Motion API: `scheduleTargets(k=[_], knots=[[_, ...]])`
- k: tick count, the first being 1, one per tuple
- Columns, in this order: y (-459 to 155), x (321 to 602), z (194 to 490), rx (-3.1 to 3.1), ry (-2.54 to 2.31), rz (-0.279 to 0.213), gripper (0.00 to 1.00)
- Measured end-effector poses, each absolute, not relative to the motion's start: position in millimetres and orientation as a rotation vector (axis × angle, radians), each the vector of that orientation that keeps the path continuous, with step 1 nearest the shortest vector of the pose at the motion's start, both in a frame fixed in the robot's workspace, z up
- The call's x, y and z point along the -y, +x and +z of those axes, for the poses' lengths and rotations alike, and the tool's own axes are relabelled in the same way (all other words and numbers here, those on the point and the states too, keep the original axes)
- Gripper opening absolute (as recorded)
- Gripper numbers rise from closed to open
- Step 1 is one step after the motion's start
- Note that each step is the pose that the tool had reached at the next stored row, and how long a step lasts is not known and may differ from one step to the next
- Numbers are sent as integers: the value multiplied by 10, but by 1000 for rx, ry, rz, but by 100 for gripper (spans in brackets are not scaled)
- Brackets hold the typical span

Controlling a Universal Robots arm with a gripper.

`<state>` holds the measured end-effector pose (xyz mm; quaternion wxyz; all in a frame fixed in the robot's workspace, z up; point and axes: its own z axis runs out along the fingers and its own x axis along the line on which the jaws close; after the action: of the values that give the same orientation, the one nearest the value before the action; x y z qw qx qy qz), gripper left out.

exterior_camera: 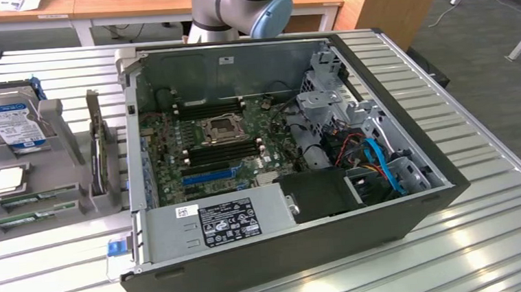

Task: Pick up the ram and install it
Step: 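Pick up the ram and move it above insertion slot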

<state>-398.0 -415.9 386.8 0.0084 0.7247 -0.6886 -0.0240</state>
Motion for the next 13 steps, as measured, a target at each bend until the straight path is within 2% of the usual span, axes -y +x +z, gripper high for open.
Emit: scheduleTargets(k=[4,5,7,8,13], knots=[[-3980,4159,3868,2152,2265,-75,11],[-3980,4159,3868,2152,2265,-75,16],[-3980,4159,3868,2152,2265,-75,16],[-3980,4159,3868,2152,2265,-75,24],[-3980,4160,3868,2152,2265,-75,24]])
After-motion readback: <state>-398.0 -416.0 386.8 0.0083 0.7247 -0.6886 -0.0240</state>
